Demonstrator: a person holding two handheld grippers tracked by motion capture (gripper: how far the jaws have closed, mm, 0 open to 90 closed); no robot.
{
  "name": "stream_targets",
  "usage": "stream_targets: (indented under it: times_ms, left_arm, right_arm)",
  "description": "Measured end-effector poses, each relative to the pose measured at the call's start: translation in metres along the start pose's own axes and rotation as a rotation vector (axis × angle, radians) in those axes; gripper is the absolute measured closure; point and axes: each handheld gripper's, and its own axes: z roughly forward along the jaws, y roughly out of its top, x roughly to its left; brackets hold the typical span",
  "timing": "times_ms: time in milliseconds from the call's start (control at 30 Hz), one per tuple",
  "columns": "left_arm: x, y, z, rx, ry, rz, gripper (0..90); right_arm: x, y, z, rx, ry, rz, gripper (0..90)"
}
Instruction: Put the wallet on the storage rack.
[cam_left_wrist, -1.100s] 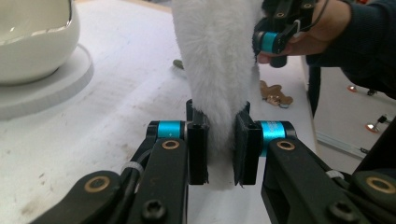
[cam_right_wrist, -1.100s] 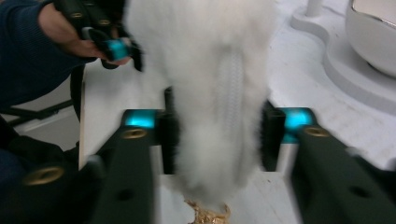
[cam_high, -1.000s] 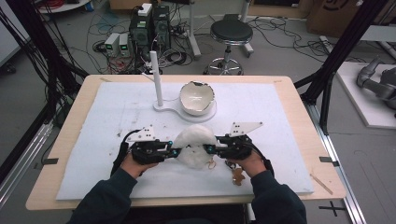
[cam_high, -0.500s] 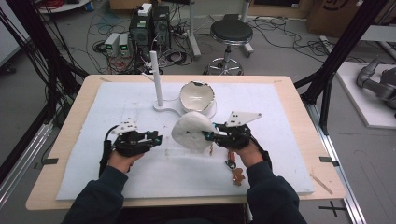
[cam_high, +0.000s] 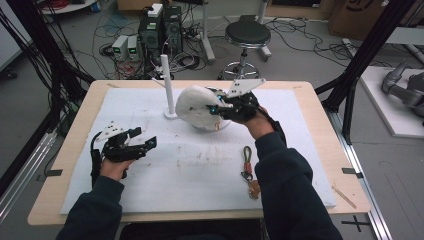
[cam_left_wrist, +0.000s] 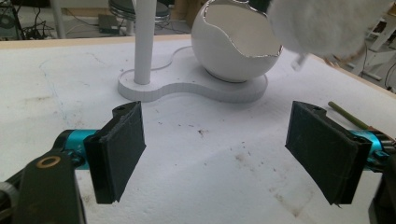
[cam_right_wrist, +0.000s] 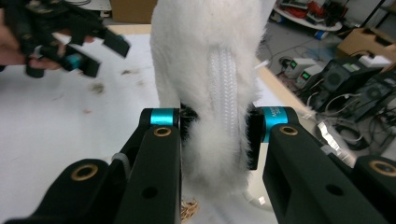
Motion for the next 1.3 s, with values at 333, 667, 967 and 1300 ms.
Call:
stream_targets:
  times_ms: [333, 667, 967, 1300]
  left_arm:
    - [-0.001, -0.002, 0.003, 0.024, -0.015, 0.015, 19.6]
    - [0.0, -0.003, 0.004, 0.025, -0.019, 0.001, 20.2]
    - [0.001, -0.004, 0.004, 0.031, -0.03, -0.019, 20.8]
    - [0.001, -0.005, 0.004, 0.037, -0.029, -0.026, 20.9]
  right_arm:
    - [-0.041, 0.018, 0.014, 0.071, -0.097, -0.081, 75.6]
    - [-0.064, 0.008, 0.037, 0.155, -0.156, -0.167, 75.5]
    - [-0.061, -0.008, 0.047, 0.313, -0.171, -0.315, 75.5]
    - [-0.053, -0.023, 0.07, 0.418, -0.144, -0.291, 58.6]
